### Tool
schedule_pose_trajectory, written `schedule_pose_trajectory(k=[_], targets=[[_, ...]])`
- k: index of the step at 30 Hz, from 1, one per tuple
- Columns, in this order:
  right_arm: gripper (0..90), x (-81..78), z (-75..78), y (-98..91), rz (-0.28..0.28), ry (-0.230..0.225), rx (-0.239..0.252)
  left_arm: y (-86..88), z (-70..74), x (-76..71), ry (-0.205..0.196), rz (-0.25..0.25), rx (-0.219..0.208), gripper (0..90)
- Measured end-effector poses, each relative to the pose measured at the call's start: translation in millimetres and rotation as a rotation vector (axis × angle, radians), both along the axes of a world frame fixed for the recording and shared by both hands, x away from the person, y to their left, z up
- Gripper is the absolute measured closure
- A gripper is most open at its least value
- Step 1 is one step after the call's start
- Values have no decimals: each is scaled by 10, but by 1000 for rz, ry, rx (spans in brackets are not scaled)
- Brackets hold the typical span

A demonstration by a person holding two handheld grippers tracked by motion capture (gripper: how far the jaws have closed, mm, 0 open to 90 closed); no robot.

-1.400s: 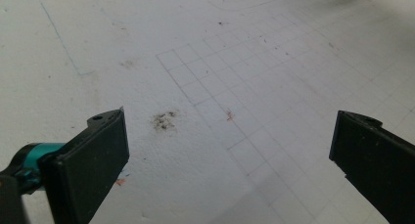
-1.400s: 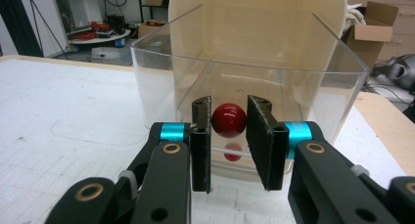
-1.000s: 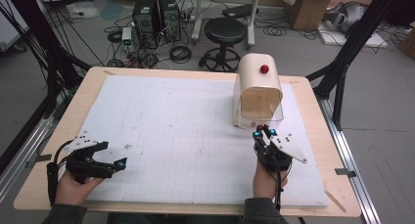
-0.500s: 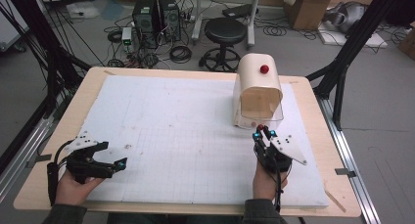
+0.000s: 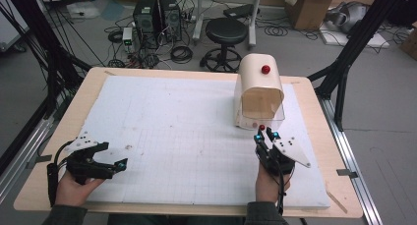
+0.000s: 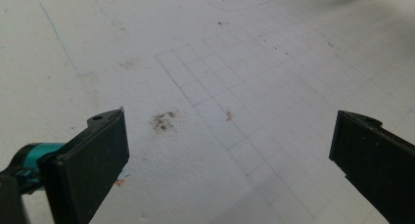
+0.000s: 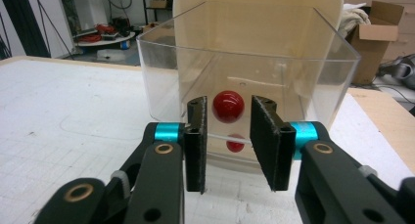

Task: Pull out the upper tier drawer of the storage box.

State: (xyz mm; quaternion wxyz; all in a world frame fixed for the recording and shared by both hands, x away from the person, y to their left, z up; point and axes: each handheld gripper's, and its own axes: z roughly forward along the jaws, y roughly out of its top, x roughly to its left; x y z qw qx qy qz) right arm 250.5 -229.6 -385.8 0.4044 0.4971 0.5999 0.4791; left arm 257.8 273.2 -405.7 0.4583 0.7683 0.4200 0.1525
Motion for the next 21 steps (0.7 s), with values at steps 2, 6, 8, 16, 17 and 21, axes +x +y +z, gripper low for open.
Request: schedule_pose_trajectory(k=[2,6,8,16,17,21], targets=[[661,-10,3,-13,1,0,1,0,1,-1,0,0,2,17],[630,-28,12,-38,10,6,5,-5,-1,0,-1,1,1,17],[605,-41,18,-60,20,9,11,-5,-1,3,0,-1,2,17],[443,-58,32,-128,89,32,46,-6,-6,13,4,-3,0,17],[443,-58,32,-128,89,32,46,-4,-6,14,4,-3,-2,17],[365,-53,22,-161,147,60,54,6,-12,16,4,2,-7,17]])
